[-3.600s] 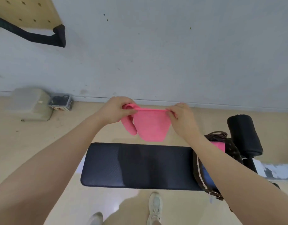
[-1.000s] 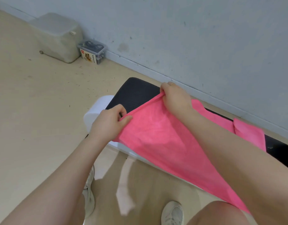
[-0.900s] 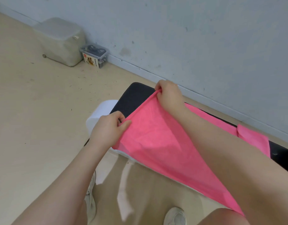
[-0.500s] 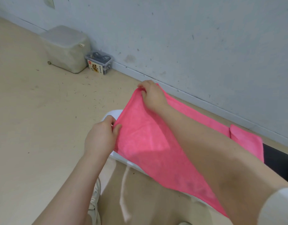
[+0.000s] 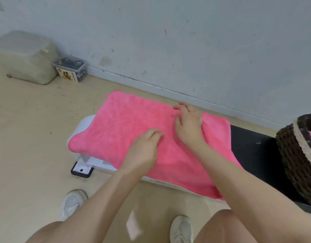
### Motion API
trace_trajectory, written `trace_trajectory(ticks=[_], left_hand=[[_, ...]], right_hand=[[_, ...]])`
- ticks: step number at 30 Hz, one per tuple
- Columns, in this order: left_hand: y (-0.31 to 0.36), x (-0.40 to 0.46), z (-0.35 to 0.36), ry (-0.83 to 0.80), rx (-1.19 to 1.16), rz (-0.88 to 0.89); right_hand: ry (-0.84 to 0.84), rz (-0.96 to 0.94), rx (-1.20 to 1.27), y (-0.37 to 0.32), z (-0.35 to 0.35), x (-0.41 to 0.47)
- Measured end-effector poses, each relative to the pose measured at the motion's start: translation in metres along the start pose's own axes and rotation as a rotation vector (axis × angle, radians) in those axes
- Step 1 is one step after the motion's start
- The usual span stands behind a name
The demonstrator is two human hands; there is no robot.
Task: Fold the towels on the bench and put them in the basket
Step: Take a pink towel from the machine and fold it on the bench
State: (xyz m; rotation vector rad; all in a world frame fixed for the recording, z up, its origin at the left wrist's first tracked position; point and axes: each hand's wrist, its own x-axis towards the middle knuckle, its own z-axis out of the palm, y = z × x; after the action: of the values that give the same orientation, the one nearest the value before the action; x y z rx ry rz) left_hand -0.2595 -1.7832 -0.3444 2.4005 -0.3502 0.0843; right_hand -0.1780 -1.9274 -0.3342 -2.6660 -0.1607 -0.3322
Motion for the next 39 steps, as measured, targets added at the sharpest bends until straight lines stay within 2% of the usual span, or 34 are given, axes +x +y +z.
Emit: trace_trajectory(ticks=[3,6,8,12,17,19,23,28,29,32,34,36,39], left_hand=[[0.045,0.014,0.029,-0.146,-0.054,-0.002],[0.079,0.027,0.06,-0.22,-0.11,-0.01],[0.093,0.034,0.079,-0.23,-0.149,-0.021],[0.112,0.036,0.111,-0.183,-0.178,-0.127],[0.115,0.035,0.123,-0.252,0.017,-0.169],[0.116,0.032,0.123,-0.315,0.128,-0.113],[0.118,0.027,0.128,-0.433,0.528,0.041],[0.125,0.032,0.123,-0.491,0.62,0.056],[0.127,0.035,0.12,-0.489,0.619,0.063],[0.135,0.042,0.115,-0.437,0.631,0.188],[0.141,0.052,0.115,-0.409,0.592,0.256],[0.147,0.067,0.119,-0.4,0.552,0.27],[0.152,0.094,0.129,-0.42,0.544,0.262]], right_hand=[[0.07,0.288,-0.041,0.052,-0.036,-0.031],[-0.031,0.433,-0.134,0.099,-0.062,-0.062],[-0.105,0.46,-0.168,0.119,-0.076,-0.078],[-0.228,0.376,-0.3,0.138,-0.085,-0.1],[-0.292,0.441,-0.149,0.148,-0.097,-0.107],[-0.281,0.518,-0.09,0.157,-0.112,-0.113],[-0.295,0.609,-0.074,0.177,-0.143,-0.138],[-0.566,0.653,-0.253,0.189,-0.156,-0.163],[-0.545,0.655,-0.275,0.188,-0.157,-0.163],[-0.25,0.58,-0.208,0.183,-0.156,-0.153],[-0.131,0.49,-0.109,0.183,-0.151,-0.135],[-0.123,0.467,-0.034,0.192,-0.142,-0.11],[-0.123,0.582,0.086,0.209,-0.128,-0.073]])
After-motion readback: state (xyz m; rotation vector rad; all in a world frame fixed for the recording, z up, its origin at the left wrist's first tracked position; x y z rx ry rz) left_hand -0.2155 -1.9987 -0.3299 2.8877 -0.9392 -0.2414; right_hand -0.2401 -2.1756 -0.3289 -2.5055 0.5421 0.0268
